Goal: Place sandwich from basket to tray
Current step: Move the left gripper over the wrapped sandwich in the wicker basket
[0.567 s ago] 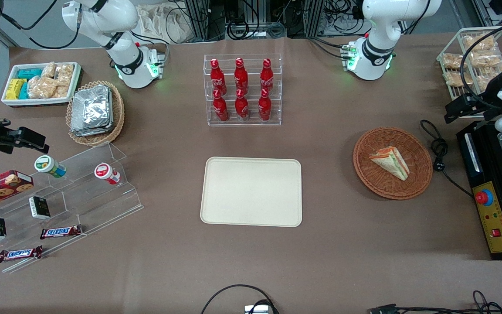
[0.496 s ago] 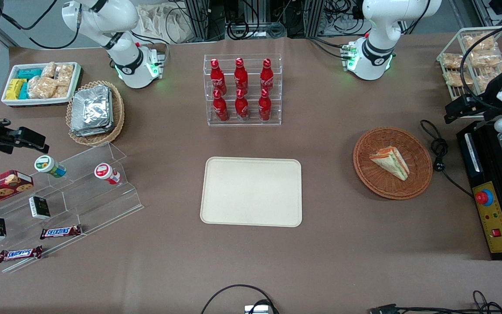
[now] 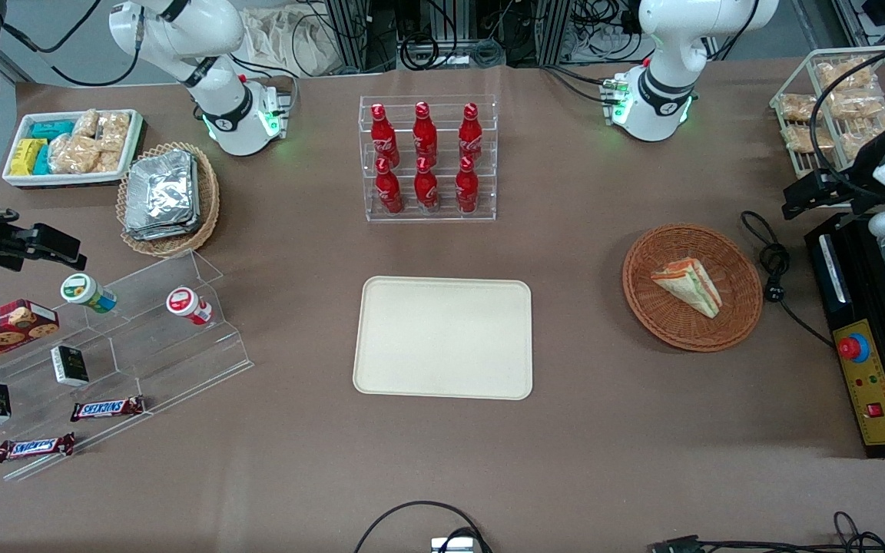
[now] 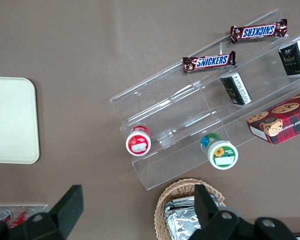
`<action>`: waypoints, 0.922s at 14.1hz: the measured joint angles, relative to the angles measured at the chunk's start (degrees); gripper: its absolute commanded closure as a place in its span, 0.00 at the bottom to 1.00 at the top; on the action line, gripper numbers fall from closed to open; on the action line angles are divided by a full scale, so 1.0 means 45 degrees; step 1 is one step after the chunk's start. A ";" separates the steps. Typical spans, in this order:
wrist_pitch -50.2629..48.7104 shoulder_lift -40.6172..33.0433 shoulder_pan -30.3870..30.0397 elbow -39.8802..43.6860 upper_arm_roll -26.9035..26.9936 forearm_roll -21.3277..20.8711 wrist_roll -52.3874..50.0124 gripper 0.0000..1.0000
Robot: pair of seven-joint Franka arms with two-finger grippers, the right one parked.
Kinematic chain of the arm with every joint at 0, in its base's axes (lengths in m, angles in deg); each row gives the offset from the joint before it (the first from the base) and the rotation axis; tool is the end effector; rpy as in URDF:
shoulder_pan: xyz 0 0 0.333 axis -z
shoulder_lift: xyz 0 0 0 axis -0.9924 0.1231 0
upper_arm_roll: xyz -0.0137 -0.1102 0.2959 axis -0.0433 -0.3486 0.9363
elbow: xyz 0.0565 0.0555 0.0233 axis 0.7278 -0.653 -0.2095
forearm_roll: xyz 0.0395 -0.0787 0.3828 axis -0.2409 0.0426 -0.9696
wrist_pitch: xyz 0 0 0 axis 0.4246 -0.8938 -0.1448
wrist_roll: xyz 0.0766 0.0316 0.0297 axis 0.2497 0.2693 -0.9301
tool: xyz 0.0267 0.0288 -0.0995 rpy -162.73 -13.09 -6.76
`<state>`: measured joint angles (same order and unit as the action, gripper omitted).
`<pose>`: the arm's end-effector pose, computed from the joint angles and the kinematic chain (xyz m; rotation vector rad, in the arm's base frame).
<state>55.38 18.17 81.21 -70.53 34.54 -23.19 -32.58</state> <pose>0.5337 -0.0025 0.6042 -3.1219 -0.0960 0.1492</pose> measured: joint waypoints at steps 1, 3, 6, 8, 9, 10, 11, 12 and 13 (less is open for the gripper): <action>0.0052 0.0086 -0.0014 -0.0190 0.0040 -0.0014 -0.0148 0.00; 0.0698 0.0201 -0.0061 -0.1002 0.0126 -0.0031 -0.0975 0.00; 0.2449 0.0209 -0.0099 -0.2747 0.0168 -0.0034 -0.2507 0.00; 0.3819 0.0140 -0.0092 -0.4001 0.0158 -0.0066 -0.3500 0.00; 0.4435 0.0106 -0.0080 -0.4587 0.0141 -0.0137 -0.4023 0.00; 0.4992 0.0089 -0.0055 -0.5131 0.0113 -0.0203 -0.4557 0.00; 0.5484 0.0090 -0.0026 -0.5601 0.0075 -0.0317 -0.5068 0.00; 0.6003 0.0090 -0.0009 -0.6071 0.0026 -0.0482 -0.5534 0.00; 0.6530 0.0091 -0.0005 -0.6528 -0.0016 -0.0621 -0.5936 0.00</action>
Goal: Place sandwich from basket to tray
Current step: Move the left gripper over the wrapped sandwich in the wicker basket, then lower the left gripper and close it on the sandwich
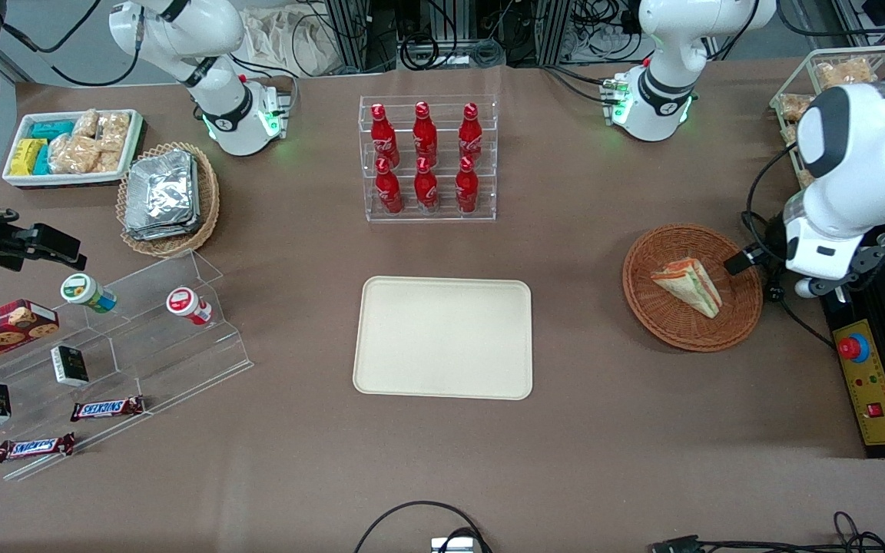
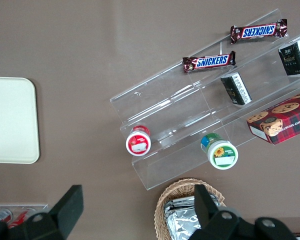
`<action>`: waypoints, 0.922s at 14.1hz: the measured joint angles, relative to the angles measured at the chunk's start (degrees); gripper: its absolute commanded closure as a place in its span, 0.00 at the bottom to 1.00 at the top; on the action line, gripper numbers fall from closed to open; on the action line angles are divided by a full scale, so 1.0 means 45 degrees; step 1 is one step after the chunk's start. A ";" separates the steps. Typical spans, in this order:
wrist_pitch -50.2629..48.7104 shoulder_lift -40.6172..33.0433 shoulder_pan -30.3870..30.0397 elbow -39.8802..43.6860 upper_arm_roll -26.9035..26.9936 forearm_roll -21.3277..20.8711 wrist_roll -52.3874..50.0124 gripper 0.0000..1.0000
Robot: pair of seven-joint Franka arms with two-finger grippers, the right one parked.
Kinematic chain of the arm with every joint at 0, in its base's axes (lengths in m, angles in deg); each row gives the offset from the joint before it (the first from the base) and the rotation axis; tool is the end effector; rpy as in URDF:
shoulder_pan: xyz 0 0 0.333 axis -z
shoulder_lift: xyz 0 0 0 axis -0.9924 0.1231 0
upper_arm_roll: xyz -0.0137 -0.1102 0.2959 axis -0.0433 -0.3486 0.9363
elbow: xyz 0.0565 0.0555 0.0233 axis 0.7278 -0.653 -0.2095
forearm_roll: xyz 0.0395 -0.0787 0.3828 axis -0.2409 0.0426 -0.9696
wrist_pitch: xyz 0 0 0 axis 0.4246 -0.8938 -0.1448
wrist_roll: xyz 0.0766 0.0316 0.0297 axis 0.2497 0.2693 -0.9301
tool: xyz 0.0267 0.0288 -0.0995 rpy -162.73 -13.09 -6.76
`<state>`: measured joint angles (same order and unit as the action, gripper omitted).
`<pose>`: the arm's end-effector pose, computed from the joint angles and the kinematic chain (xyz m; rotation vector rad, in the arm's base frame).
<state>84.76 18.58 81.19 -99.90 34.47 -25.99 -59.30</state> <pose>0.5173 -0.0003 0.4022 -2.9663 -0.7548 0.1305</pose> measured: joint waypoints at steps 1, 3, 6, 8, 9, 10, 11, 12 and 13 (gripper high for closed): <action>0.0438 0.0001 0.0002 -0.0412 -0.0012 -0.0041 -0.0328 0.00; 0.1051 -0.0001 0.0002 -0.0990 -0.0012 -0.0058 -0.0976 0.00; 0.2172 -0.0001 0.0002 -0.1736 -0.0012 -0.0065 -0.1844 0.00; 0.2954 0.0000 0.0002 -0.2327 -0.0012 -0.0065 -0.2345 0.00; 0.3311 0.0001 0.0002 -0.2612 -0.0012 -0.0065 -0.2502 0.00; 0.3696 0.0001 0.0002 -0.2883 -0.0012 -0.0065 -0.2607 0.00; 0.4096 0.0003 0.0002 -0.3135 -0.0012 -0.0065 -0.2735 0.00; 0.4479 0.0016 0.0002 -0.3360 -0.0012 -0.0065 -0.2950 0.00; 0.4754 0.0048 0.0002 -0.3513 -0.0012 -0.0065 -0.3199 0.00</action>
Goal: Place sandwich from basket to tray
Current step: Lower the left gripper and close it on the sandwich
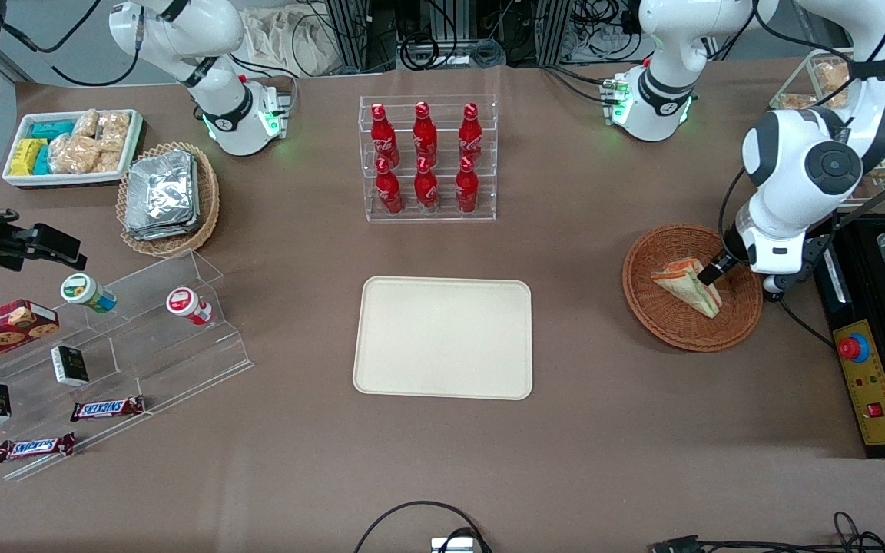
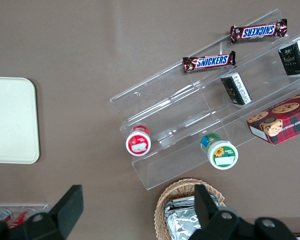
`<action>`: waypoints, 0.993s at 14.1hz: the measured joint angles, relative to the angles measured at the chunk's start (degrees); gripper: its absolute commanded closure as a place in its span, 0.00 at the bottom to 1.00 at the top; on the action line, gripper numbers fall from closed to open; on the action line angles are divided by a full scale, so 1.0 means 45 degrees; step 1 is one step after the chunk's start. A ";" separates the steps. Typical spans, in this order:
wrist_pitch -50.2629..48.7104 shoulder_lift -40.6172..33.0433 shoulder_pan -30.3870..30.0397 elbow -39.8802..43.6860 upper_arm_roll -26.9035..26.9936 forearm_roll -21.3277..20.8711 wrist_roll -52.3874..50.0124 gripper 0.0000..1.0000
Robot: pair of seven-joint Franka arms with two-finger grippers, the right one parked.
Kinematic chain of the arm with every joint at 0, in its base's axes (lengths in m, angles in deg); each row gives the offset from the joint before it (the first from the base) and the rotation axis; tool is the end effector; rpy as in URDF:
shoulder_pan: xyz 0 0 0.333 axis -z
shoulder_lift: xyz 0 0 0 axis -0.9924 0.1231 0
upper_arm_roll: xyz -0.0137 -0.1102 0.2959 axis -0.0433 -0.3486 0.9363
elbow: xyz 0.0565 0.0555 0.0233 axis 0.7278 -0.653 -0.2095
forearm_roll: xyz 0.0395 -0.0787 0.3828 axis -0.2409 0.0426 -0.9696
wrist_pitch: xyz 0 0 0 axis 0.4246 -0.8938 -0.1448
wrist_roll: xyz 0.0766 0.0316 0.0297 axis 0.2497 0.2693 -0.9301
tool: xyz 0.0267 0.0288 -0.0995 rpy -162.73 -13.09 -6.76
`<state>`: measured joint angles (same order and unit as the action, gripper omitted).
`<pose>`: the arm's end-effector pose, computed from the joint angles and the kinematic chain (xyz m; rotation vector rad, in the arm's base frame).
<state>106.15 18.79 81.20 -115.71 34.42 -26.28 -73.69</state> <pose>0.4775 -0.0033 0.3128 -2.8936 -1.1054 -0.0130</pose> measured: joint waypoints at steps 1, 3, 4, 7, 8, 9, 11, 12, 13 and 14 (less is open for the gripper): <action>0.0184 0.0051 0.0002 -0.0080 -0.0004 0.0000 -0.0234 0.00; 0.0563 0.0210 0.0031 -0.0153 -0.0049 0.0000 -0.0663 0.00; 0.0753 0.0325 0.0062 -0.0175 -0.0093 0.0000 -0.0896 0.00; 0.1473 0.0775 0.0264 -0.0253 -0.0119 0.0000 -0.1595 0.00; 0.1791 0.0952 0.0331 -0.0328 -0.0121 0.0000 -0.1731 0.00; 0.2174 0.1136 0.0357 -0.0435 -0.0130 0.0000 -0.1820 0.00; 0.2846 0.1473 0.0358 -0.0663 -0.0132 0.0000 -0.1933 0.00; 0.3095 0.1613 0.0358 -0.0751 -0.0132 0.0000 -0.1957 0.00; 0.3264 0.1727 0.0358 -0.0818 -0.0132 0.0000 -0.1967 0.01; 0.3339 0.1813 0.0358 -0.0852 -0.0132 0.0000 -0.1974 0.13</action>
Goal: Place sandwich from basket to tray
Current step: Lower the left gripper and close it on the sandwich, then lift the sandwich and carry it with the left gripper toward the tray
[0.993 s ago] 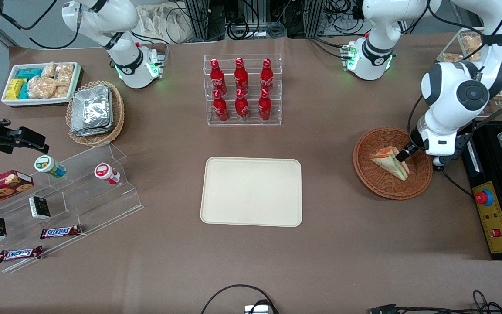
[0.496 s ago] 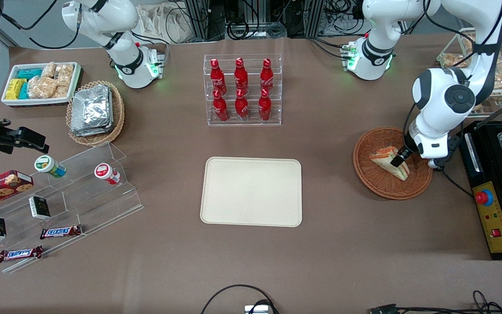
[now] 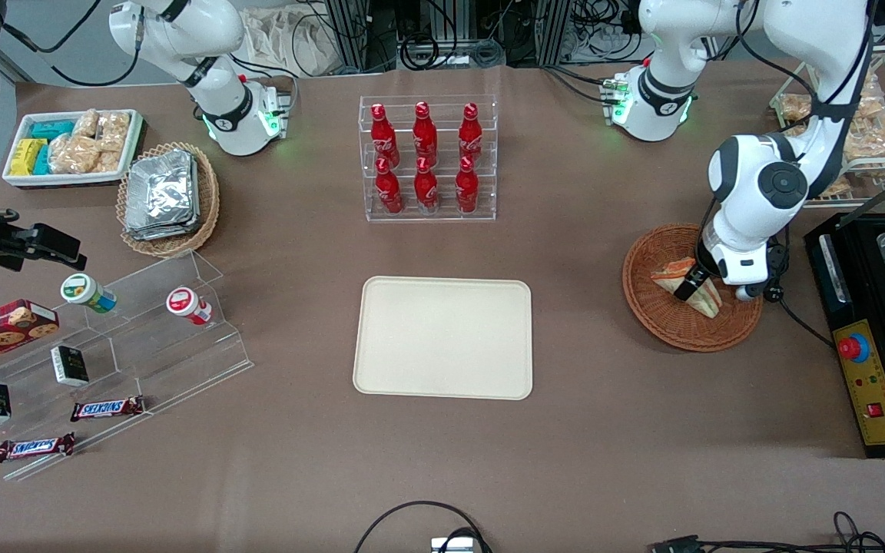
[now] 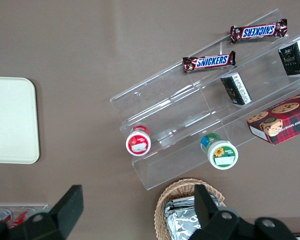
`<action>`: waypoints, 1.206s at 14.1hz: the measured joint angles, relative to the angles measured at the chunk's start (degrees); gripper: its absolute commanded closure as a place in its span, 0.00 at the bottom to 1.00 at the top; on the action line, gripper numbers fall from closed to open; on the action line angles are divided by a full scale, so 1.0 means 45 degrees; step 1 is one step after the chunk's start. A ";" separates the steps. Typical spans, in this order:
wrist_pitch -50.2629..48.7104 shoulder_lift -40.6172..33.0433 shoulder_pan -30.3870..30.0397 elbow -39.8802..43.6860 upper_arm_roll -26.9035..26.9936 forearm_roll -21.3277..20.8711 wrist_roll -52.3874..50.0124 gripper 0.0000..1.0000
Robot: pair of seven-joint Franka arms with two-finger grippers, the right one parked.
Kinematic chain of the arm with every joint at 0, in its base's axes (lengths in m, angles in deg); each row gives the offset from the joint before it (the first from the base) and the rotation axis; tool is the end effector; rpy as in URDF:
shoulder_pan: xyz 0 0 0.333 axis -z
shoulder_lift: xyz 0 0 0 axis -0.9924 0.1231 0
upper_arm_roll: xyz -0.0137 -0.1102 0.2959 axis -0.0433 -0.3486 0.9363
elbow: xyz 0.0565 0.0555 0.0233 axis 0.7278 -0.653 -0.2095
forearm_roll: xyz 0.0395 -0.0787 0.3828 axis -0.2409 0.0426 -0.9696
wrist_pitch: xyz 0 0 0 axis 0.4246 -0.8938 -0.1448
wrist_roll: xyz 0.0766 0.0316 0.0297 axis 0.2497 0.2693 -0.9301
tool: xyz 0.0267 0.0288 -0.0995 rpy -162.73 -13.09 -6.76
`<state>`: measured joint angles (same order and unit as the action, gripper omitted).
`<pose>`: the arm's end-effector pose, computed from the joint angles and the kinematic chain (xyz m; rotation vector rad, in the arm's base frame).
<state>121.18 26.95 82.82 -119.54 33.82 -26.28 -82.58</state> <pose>0.4721 -0.0243 0.2431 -2.8679 -1.2772 -0.0796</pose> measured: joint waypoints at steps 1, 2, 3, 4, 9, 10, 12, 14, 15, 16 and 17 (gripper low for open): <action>0.0037 0.0067 0.0000 -0.0004 0.0000 0.0000 -0.0005 0.41; 0.0052 0.0120 0.0000 -0.0005 0.0000 0.0000 -0.0014 0.68; 0.0056 0.0164 0.0000 -0.0006 0.0000 0.0000 -0.0016 0.92; 0.0061 0.0198 0.0000 -0.0007 0.0000 0.0000 -0.0018 1.00; 0.0088 0.0208 0.0000 -0.0004 0.0007 0.0000 -0.0012 1.00; 0.0105 0.0172 0.0002 0.0009 0.0001 -0.0007 0.0070 1.00; -0.0011 -0.0068 0.0062 0.0071 -0.0031 -0.0069 0.0737 1.00; -0.0775 -0.0662 0.0154 0.0118 -0.0098 -0.0108 0.1806 1.00; -0.1264 -0.1076 0.0169 0.0144 -0.0210 -0.0137 0.2561 1.00; -0.1814 -0.1533 0.0178 0.0166 -0.0343 -0.0146 0.3447 1.00; -0.2310 -0.1976 0.0187 0.0178 -0.0461 -0.0149 0.4400 1.00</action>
<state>110.79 18.06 83.66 -118.74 31.75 -26.95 -62.77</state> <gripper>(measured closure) 0.802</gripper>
